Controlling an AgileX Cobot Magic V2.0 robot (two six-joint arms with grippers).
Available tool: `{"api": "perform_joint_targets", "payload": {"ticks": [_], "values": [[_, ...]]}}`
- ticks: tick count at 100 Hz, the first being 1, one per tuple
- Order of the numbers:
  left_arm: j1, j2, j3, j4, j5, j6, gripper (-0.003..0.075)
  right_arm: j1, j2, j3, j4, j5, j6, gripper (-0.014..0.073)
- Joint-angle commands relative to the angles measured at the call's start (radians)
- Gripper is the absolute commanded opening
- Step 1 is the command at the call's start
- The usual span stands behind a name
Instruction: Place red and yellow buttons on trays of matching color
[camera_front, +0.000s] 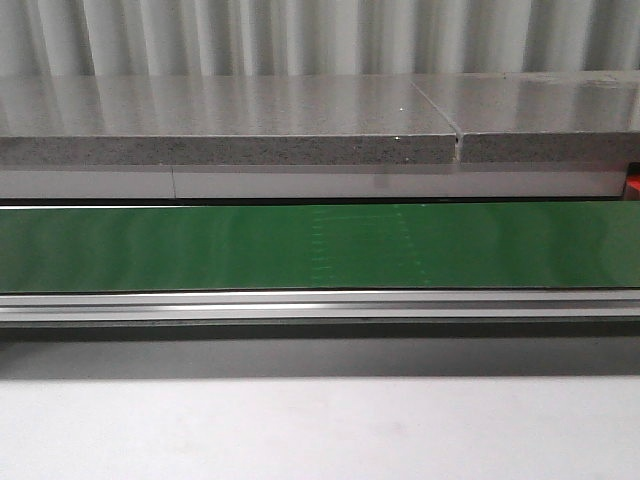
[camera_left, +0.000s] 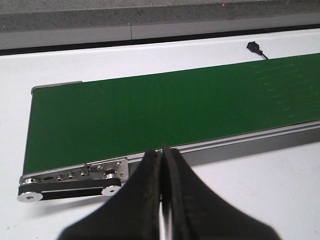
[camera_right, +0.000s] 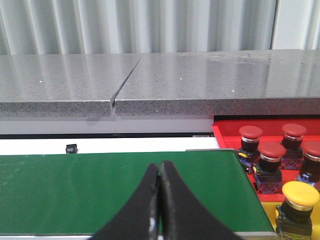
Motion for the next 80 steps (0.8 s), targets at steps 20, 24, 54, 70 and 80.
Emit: {"api": "perform_joint_targets", "payload": {"ticks": [20, 24, 54, 70, 80], "values": [[-0.001, 0.007, -0.027, -0.02, -0.064, 0.0, -0.002, 0.001, -0.209, -0.018, -0.014, 0.14, -0.002, -0.0086], [-0.001, 0.007, -0.027, -0.02, -0.064, 0.0, -0.002, -0.001, -0.208, -0.018, -0.014, 0.146, -0.002, -0.0086], [-0.001, 0.007, -0.027, -0.02, -0.064, 0.0, -0.002, -0.001, -0.207, -0.018, -0.014, 0.154, -0.002, -0.0087], [-0.001, 0.007, -0.027, -0.02, -0.064, 0.0, -0.002, -0.001, -0.207, -0.018, -0.014, 0.155, -0.002, -0.0088], [-0.001, 0.007, -0.027, -0.02, -0.064, 0.0, -0.002, -0.001, -0.207, -0.018, -0.014, 0.157, -0.002, -0.0088]]}}
